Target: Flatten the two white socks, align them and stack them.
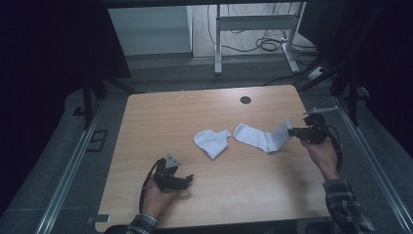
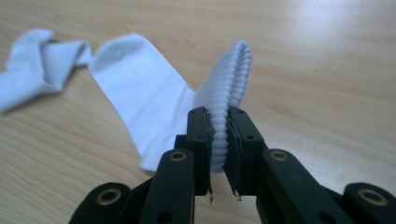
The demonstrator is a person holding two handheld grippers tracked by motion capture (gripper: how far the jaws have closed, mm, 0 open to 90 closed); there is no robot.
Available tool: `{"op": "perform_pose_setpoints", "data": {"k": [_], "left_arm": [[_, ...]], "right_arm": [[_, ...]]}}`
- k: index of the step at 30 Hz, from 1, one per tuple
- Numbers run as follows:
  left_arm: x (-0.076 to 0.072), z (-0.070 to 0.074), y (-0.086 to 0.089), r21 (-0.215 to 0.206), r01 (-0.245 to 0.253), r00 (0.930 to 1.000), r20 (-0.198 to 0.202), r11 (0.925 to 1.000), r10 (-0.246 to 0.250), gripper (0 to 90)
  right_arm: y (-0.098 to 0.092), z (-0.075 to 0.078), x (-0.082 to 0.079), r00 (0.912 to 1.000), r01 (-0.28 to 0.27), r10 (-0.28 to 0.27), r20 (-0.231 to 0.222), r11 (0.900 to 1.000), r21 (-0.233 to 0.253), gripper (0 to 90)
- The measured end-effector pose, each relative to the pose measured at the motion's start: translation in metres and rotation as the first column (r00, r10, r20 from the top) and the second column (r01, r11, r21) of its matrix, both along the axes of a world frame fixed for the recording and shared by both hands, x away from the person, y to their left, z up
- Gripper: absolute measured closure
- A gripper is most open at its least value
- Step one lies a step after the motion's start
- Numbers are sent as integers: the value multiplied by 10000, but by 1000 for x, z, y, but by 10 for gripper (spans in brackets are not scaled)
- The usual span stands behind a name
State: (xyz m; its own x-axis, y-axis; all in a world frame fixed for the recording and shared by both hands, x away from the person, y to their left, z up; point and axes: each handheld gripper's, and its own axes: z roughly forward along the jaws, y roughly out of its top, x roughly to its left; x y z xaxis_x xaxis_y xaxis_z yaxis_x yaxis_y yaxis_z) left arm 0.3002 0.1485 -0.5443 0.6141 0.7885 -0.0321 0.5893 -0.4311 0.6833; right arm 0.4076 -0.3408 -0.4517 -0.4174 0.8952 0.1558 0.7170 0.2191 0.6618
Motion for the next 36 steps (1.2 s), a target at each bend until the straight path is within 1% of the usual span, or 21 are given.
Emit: {"op": "perform_pose_setpoints", "data": {"k": [1,3,4,6,9,10,11,13,16,18,20,21,23,27,30,31,32,33,34,35,36], "left_arm": [[0,0,0,0,0,10000,0,10000,0,130],[0,0,0,-8,-7,10000,-4,10000,7,129],[0,0,0,-12,-12,10000,-2,10000,12,129],[1,0,-1,-5,-12,10000,15,10000,12,129],[1,0,-2,-16,-30,10000,7,10000,30,129],[2,0,-2,-7,-25,10000,12,10000,25,129],[2,0,-2,-3,-43,10000,-4,10000,43,129],[2,0,-3,-6,-49,10000,2,10000,49,129],[3,0,-3,-17,-67,10000,15,10000,67,129],[5,1,-4,-18,-39,10000,-40,10000,39,132],[8,4,-6,7,127,9997,-205,9999,-126,193],[11,5,-8,-96,156,9996,-255,9998,-158,222],[16,11,-12,-289,258,9996,-145,9992,-262,245],[31,25,-26,-644,500,9987,152,9967,-492,340],[45,34,-41,-696,704,9970,360,9951,-680,386],[50,37,-47,-674,744,9966,401,9949,-718,426],[54,40,-51,-694,777,9963,410,9946,-750,426],[63,45,-63,-768,916,9950,479,9928,-881,449],[63,45,-63,-768,916,9950,479,9928,-881,463],[72,48,-77,-839,1061,9936,489,9908,-1022,477],[72,48,-77,-839,1061,9936,489,9908,-1022,486]], "right_arm": [[0,0,0,10000,0,0,0,10000,0,794],[-9,-15,-5,9999,98,-102,-133,9996,-253,790],[-9,-15,-5,9999,98,-102,-133,9996,-253,790],[-15,-24,-9,9996,147,-156,-256,9993,-343,788],[-25,-45,-16,9983,233,-258,-523,9986,-473,784],[-25,-45,-16,9983,233,-258,-523,9986,-473,784],[-28,-54,-19,9980,255,-277,-573,9989,-388,777],[-29,-60,-21,9979,265,-280,-582,9993,-269,757],[-30,-61,-23,9988,272,-283,-394,9992,-296,727],[-31,-58,-25,9996,277,-279,-56,9990,-360,685],[-32,-53,-28,9982,405,-395,440,9990,-206,619],[-32,-53,-29,9979,415,-403,513,9989,-215,608],[-31,-54,-30,9978,431,-417,515,9987,-261,590],[-30,-59,-32,9982,421,-382,458,9952,-889,558],[-29,-60,-33,9984,411,-371,424,9942,-997,557],[-28,-61,-34,9983,381,-330,472,9930,-1114,565],[-28,-61,-34,9983,381,-330,472,9930,-1114,565],[-28,-60,-35,9984,342,-284,496,9922,-1200,599],[-27,-59,-35,9983,342,-281,517,9919,-1226,614],[-27,-58,-36,9983,323,-260,524,9919,-1229,628],[-27,-58,-36,9984,300,-240,510,9922,-1206,640]]}}
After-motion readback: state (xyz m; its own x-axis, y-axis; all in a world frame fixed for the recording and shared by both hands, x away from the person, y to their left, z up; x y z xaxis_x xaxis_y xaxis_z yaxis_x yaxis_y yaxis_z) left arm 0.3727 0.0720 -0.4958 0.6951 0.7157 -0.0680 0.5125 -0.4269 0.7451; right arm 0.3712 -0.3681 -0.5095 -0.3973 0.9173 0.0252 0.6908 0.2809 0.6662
